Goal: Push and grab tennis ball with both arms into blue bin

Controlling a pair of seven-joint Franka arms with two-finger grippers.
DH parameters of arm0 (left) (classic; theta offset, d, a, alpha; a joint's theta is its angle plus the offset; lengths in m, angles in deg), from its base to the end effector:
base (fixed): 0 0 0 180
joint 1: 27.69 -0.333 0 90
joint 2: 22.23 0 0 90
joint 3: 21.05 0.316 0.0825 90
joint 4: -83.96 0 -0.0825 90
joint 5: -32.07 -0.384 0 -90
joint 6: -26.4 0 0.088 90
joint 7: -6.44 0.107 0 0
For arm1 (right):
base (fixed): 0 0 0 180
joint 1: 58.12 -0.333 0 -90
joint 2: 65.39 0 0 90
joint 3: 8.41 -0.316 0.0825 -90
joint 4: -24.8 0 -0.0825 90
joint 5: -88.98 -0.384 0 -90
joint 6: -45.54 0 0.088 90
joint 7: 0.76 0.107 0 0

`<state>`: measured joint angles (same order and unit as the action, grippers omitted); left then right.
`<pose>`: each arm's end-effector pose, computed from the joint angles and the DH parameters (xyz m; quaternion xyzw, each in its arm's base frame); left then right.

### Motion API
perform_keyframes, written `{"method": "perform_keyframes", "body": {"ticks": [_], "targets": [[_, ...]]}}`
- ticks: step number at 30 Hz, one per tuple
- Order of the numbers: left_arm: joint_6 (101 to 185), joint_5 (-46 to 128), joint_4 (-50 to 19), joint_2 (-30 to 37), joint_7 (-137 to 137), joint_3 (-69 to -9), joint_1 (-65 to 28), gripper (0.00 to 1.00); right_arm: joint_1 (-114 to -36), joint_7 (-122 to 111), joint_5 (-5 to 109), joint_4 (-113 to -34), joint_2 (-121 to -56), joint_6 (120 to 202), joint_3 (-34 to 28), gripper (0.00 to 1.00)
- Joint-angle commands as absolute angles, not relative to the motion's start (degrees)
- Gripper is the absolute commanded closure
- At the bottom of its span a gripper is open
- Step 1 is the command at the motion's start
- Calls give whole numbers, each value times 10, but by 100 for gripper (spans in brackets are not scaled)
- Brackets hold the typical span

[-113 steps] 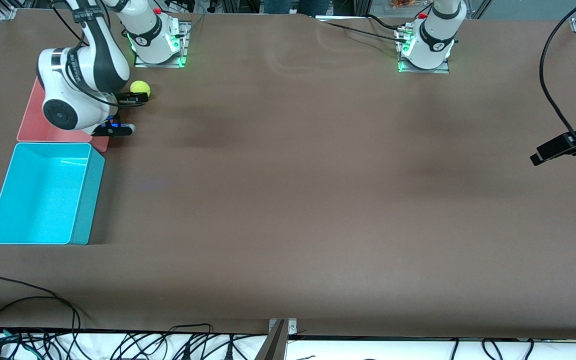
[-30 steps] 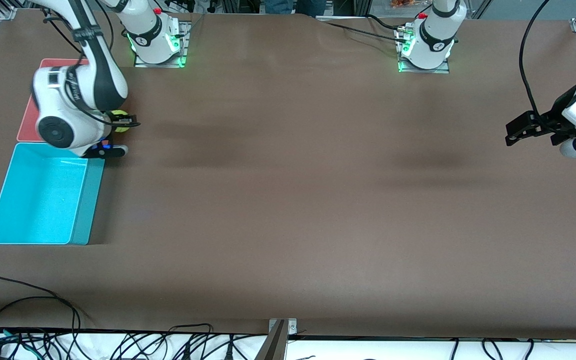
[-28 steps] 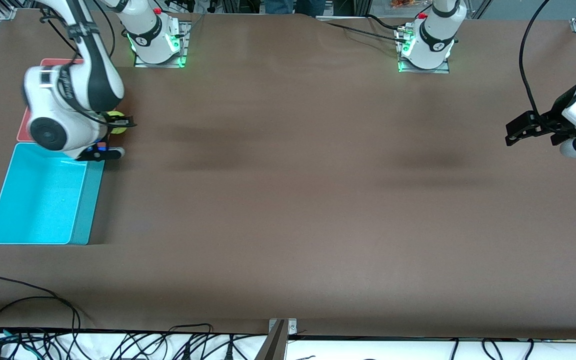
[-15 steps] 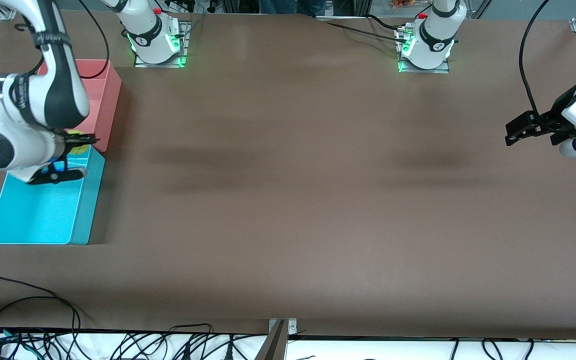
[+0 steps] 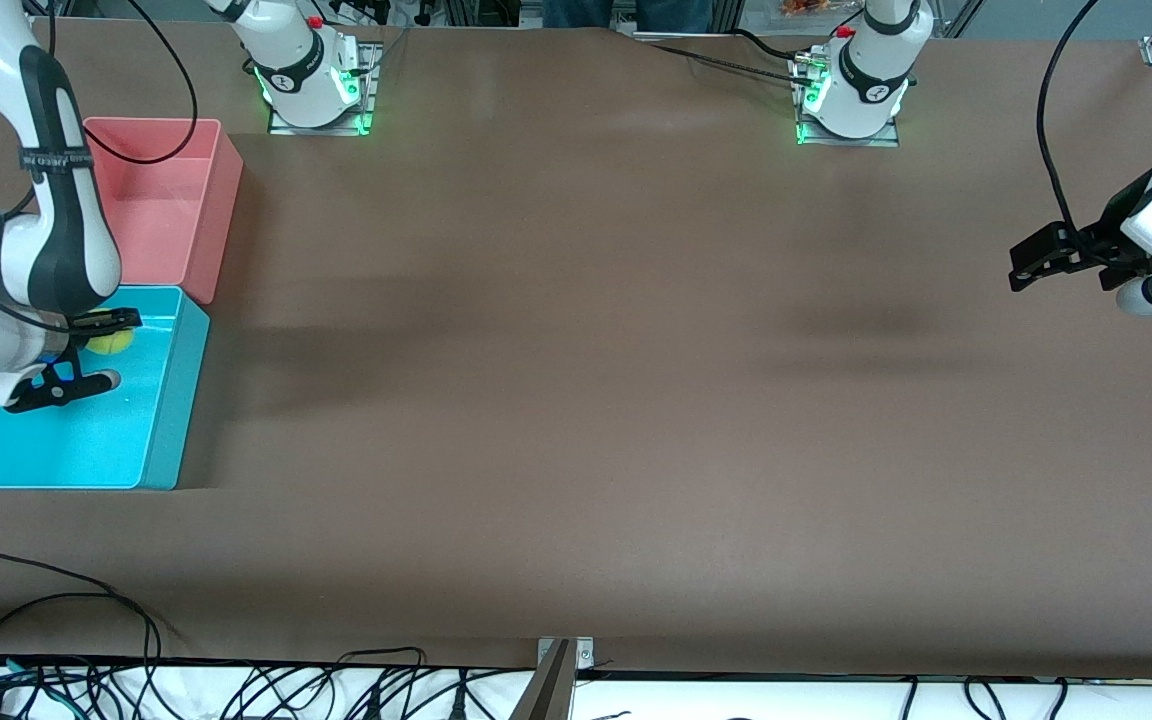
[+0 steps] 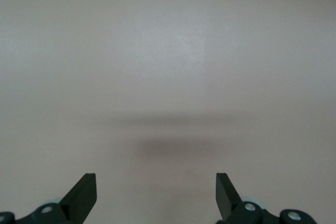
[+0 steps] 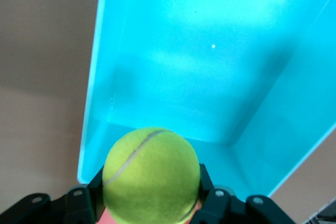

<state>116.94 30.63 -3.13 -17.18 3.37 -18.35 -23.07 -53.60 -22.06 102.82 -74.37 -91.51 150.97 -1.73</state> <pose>0.5815 -0.0180 0.5993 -0.9997 -0.0097 0.0133 0.0152 0.6079 -0.1341 0.3000 0.9662 0.1384 -0.2013 0.0819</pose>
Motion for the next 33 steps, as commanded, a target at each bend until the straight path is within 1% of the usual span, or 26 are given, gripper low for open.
{"method": "perform_keyframes", "body": {"ticks": [1, 4, 8, 9, 10, 13, 14, 21, 24, 28, 33], "targets": [[1165, 293, -38, -180, 44, -183, -228, 0, -516, -255, 998, -724, -952, 1517, -23, 53], [1165, 293, -38, -179, 44, -183, -228, 0, -499, -286, 974, -724, -971, 1524, -23, 53], [1165, 293, -38, -179, 44, -183, -228, 0, -488, -299, 970, -725, -976, 1527, -23, 52], [1165, 293, -38, -180, 44, -183, -228, 0, -487, -299, 969, -725, -980, 1528, -23, 50], [1165, 293, -38, -180, 44, -183, -228, 0, -487, -299, 969, -724, -983, 1529, -23, 43], [1165, 293, -38, -179, 44, -183, -228, 0, -486, -299, 967, -724, -992, 1529, -23, 6], [1165, 293, -38, -179, 44, -183, -228, 0, -486, -298, 967, -724, -992, 1529, -23, 0], [1165, 293, -38, -179, 44, -183, -228, 0, -489, -299, 968, -709, -987, 1519, -23, 0], [1165, 293, -38, -180, 44, -183, -228, 0, -491, -299, 970, -699, -983, 1497, -23, 0], [1165, 293, -38, -179, 44, -183, -228, 0, -490, -299, 969, -663, -982, 1436, -23, 0], [1165, 293, -38, -180, 44, -183, -228, 0, -494, -295, 969, -585, -980, 1320, -27, 0]]}}
